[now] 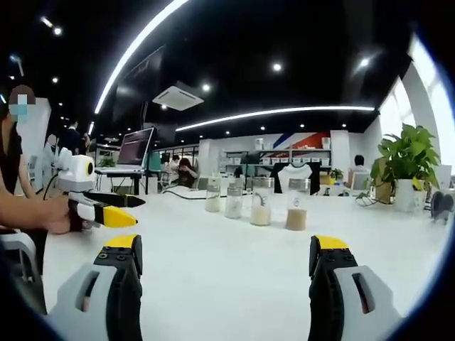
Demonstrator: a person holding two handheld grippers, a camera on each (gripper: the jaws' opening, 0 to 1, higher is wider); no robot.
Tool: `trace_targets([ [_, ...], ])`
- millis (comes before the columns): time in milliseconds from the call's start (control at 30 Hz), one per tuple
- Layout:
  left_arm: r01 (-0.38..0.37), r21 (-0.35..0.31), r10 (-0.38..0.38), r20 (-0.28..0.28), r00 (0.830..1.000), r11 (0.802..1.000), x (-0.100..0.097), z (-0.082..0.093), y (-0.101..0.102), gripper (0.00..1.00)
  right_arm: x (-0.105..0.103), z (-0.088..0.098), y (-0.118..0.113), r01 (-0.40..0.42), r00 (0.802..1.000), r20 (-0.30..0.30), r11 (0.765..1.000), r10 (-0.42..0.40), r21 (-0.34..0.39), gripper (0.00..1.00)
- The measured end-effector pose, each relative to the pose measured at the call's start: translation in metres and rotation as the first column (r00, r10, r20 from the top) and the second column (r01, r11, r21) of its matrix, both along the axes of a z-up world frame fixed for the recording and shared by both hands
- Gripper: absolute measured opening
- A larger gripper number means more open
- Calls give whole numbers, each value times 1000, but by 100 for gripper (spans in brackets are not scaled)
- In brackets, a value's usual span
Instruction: Rotate the seasoning bottle until the label or dispensing opening points toward the visible target arrow and the bottle remains upright within the marked orientation range
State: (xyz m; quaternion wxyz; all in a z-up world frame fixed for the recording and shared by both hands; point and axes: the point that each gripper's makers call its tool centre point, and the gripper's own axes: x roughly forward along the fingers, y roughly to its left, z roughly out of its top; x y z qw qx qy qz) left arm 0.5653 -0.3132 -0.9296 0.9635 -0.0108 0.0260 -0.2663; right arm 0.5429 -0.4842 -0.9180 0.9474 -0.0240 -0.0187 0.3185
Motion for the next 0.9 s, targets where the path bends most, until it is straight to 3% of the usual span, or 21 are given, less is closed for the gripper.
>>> trace_targets([
  [133, -10, 30, 10, -21, 1000, 999, 11, -6, 4, 100, 0, 0, 1, -6, 1000, -1, 1000, 6, 4, 100],
  [500, -24, 25, 25, -20, 999, 999, 44, -3, 9, 100, -1, -2, 6, -36, 999, -9, 999, 36, -6, 100],
  [633, -37, 52, 38, -20, 999, 998, 59, -5, 16, 100, 0, 0, 4, -36, 999, -2, 999, 36, 13, 100],
  [900, -30, 13, 30, 14, 999, 999, 86, 2, 19, 98, -3, 2, 7, -54, 999, 8, 998, 54, 12, 100],
])
